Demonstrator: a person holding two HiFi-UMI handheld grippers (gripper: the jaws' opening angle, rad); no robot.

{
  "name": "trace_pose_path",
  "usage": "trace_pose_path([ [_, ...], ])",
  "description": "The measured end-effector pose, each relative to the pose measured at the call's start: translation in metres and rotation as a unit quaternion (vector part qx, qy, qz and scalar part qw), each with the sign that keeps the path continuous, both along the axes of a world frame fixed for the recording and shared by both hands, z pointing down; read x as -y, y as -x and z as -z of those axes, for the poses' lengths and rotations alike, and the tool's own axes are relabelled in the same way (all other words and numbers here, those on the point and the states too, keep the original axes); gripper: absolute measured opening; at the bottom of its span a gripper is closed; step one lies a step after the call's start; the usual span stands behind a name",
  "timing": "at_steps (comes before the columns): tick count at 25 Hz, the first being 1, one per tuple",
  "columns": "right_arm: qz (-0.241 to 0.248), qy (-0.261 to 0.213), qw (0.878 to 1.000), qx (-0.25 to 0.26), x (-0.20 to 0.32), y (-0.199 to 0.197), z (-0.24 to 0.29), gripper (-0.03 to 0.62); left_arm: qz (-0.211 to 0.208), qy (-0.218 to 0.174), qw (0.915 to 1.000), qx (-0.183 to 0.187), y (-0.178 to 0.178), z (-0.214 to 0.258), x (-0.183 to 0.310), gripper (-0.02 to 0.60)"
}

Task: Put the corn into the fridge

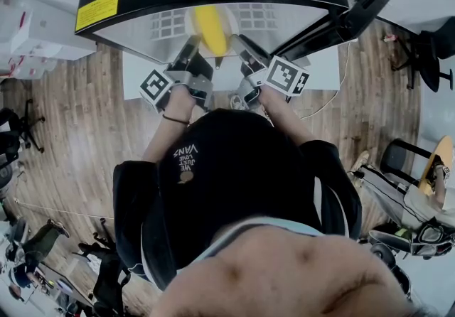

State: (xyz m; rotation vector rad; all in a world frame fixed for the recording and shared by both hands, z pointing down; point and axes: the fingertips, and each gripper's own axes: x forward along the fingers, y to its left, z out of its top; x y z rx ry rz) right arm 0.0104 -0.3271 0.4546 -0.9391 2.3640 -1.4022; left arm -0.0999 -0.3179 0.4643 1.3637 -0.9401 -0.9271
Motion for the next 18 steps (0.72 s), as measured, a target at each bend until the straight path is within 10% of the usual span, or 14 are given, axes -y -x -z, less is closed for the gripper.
trace_pose_path([
  [18,-0.009,-0.116,0.988,-0.103,-0.021,-0.012,0.015,0.155,0.008,-0.007,0.9999,-0.004,-0.003,-0.001,0.011,0.034],
])
